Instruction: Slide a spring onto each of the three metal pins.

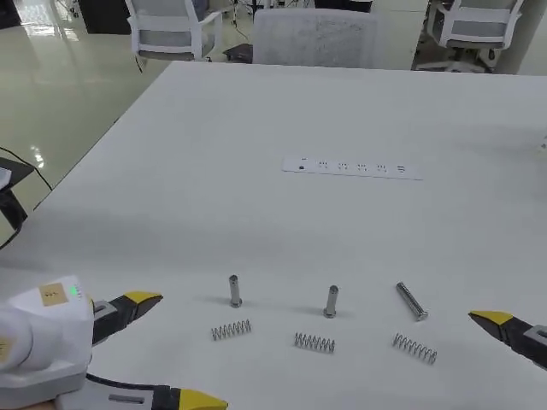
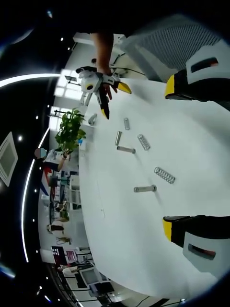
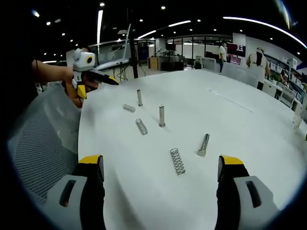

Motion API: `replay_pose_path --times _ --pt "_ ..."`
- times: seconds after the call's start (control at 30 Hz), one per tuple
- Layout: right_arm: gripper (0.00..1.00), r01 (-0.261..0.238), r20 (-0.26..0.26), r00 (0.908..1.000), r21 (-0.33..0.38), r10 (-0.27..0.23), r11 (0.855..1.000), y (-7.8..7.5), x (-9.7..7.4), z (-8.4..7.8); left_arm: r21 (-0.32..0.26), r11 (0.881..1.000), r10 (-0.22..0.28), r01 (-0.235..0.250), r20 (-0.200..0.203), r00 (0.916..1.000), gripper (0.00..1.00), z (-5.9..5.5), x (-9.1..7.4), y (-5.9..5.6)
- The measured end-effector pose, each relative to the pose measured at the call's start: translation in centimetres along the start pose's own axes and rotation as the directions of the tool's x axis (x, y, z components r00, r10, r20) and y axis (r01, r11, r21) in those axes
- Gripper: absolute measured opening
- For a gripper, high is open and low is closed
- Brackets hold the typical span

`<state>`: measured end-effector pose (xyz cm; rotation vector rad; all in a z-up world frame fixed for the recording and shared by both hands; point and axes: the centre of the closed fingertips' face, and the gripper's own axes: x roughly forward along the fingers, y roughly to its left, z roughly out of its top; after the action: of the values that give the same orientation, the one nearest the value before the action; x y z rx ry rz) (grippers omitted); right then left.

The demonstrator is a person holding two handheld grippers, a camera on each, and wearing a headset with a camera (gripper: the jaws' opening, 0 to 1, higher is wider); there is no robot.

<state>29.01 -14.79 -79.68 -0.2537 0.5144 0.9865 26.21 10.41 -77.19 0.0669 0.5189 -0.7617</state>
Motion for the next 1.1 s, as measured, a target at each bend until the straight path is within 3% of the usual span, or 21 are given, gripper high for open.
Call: replay_pose_path --times 0.7,1.1 --pt "0.99 -0.008 -0.019 0.9998 -0.004 0.008 1.0 0.0 0.1 -0.1 -0.003 1.0 -0.007 0.007 -0.006 1.0 0.98 -0.1 0.3 0.1" --pt "0.97 -0.007 0.0 1.0 -0.014 0.007 1.0 -1.3 0.6 1.5 -0.004 1.0 -0.004 0.004 -0.003 1.0 0.98 0.1 0.3 0.2"
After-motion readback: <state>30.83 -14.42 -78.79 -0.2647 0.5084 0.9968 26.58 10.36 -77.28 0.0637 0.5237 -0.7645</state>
